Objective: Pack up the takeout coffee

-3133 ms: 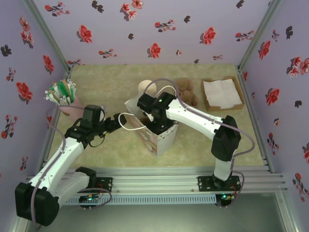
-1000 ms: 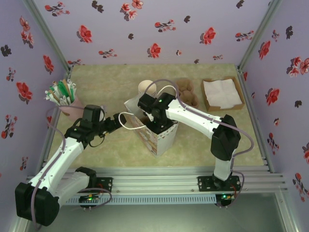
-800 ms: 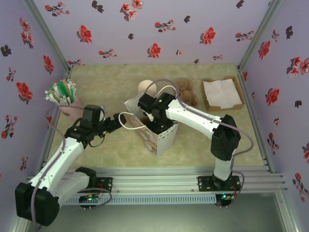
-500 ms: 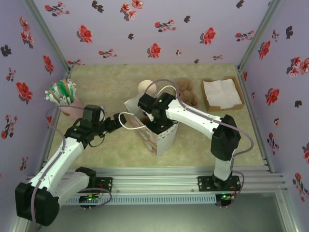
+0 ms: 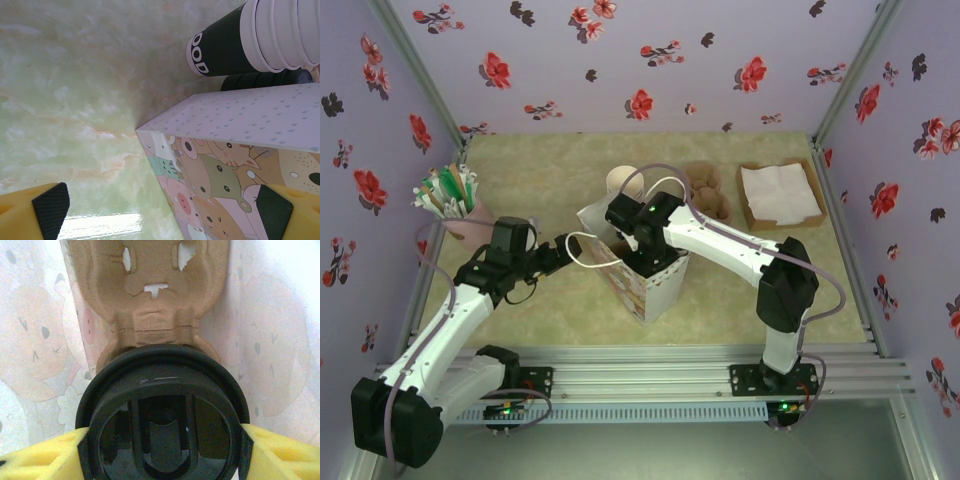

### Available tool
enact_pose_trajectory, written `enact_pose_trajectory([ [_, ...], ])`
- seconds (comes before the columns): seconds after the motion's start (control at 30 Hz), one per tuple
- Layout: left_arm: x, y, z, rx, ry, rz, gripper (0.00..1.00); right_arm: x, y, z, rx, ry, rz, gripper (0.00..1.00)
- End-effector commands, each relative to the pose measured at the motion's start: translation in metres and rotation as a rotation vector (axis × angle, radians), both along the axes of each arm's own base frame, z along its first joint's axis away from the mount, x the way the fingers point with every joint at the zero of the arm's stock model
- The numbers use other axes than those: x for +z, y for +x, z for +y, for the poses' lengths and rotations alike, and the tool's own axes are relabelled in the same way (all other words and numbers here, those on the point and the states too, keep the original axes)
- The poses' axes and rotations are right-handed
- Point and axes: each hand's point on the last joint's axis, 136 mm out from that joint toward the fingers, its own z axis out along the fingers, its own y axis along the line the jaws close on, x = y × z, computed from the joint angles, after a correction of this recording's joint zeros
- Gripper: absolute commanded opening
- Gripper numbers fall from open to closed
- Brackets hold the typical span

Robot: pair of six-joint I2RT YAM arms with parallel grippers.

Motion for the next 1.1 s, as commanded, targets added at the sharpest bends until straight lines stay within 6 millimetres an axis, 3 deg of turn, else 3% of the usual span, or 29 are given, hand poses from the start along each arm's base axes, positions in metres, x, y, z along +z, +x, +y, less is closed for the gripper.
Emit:
enact_pose_trajectory([
  [0.0,0.008,0.005,0.002,0.0,0.008,-0.035,0.99,-0.032,-0.01,0.0,-0.023,-0.032,0.091,0.68],
  [0.37,0.008,0.005,0.002,-0.001,0.008,-0.034,0.99,-0.055,-0.013,-0.002,-0.034,-0.047,0.121,0.67],
  [1.07,0.008,0.005,0.002,0.0,0.007,-0.035,0.99,-0.044,-0.011,-0.001,-0.04,-0.036,0.103,0.68],
])
